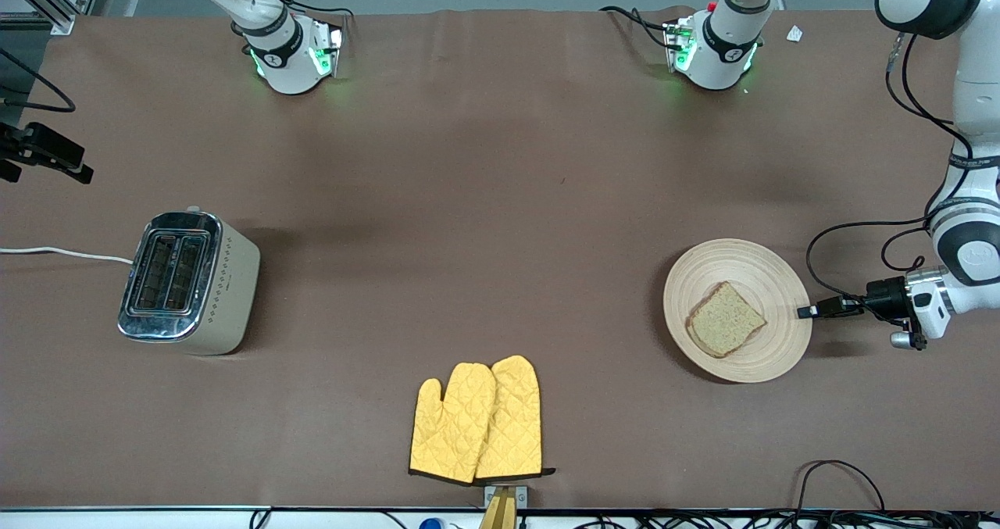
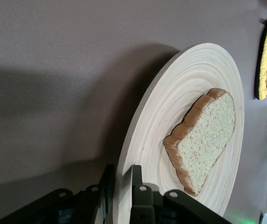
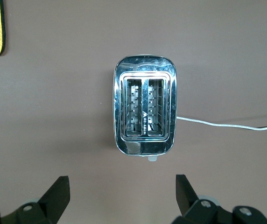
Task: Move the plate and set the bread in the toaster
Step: 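Grip the plate rim with the left gripper and slide it toward the table middle, then push the plate further toward the toaster with the left gripper, then release the plate with the left gripper while the right gripper reaches the bread, then grasp the bread slice on the plate with the right gripper and lift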
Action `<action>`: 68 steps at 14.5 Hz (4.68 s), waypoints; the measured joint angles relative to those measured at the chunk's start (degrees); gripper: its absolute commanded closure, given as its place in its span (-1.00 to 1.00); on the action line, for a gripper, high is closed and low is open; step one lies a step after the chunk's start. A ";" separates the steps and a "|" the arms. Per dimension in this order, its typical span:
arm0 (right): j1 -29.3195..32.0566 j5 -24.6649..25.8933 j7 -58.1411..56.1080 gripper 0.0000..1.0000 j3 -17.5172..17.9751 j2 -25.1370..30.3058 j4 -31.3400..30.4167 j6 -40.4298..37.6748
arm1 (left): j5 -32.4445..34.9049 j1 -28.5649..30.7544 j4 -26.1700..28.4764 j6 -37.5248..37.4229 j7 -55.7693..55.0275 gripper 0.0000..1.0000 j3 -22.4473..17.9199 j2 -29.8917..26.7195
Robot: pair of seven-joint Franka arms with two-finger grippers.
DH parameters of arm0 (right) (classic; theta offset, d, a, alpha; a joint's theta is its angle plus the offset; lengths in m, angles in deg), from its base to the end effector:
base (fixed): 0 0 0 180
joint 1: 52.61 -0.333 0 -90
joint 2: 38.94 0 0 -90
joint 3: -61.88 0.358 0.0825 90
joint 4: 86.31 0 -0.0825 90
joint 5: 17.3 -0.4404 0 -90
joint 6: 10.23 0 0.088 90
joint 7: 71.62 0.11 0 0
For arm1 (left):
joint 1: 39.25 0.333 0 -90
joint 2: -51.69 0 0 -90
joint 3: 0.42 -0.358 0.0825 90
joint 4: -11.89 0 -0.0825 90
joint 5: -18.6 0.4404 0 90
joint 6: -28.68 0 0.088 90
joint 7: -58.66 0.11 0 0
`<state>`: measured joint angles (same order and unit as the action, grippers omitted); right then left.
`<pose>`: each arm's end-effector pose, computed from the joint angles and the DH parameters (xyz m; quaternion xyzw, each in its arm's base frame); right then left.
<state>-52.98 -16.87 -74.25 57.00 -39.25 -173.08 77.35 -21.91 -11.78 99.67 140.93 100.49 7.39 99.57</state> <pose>0.6071 -0.0486 0.6862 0.9998 -0.0166 0.0041 0.0042 0.7070 0.2192 0.1391 0.9214 0.0264 0.0093 0.3877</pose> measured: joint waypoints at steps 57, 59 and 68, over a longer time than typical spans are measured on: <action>-17.94 -3.58 8.97 -1.00 0.61 -7.53 -2.11 6.19 | 32.88 -13.08 1.66 4.08 -50.54 -1.00 20.96 -21.19; -20.67 -6.61 11.83 -1.00 0.59 -11.46 -2.39 11.52 | 39.14 -12.91 0.07 -1.01 -51.96 -1.00 20.86 -23.34; -29.09 -9.46 16.42 -0.77 0.52 -29.73 -2.66 34.30 | 48.89 -10.55 -7.45 -24.27 -51.94 -1.00 20.51 -34.02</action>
<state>-82.07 -26.33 -57.84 57.53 -68.98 -175.74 111.65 26.98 -22.32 92.22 116.66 48.55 27.89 65.54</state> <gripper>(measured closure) 0.013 0.000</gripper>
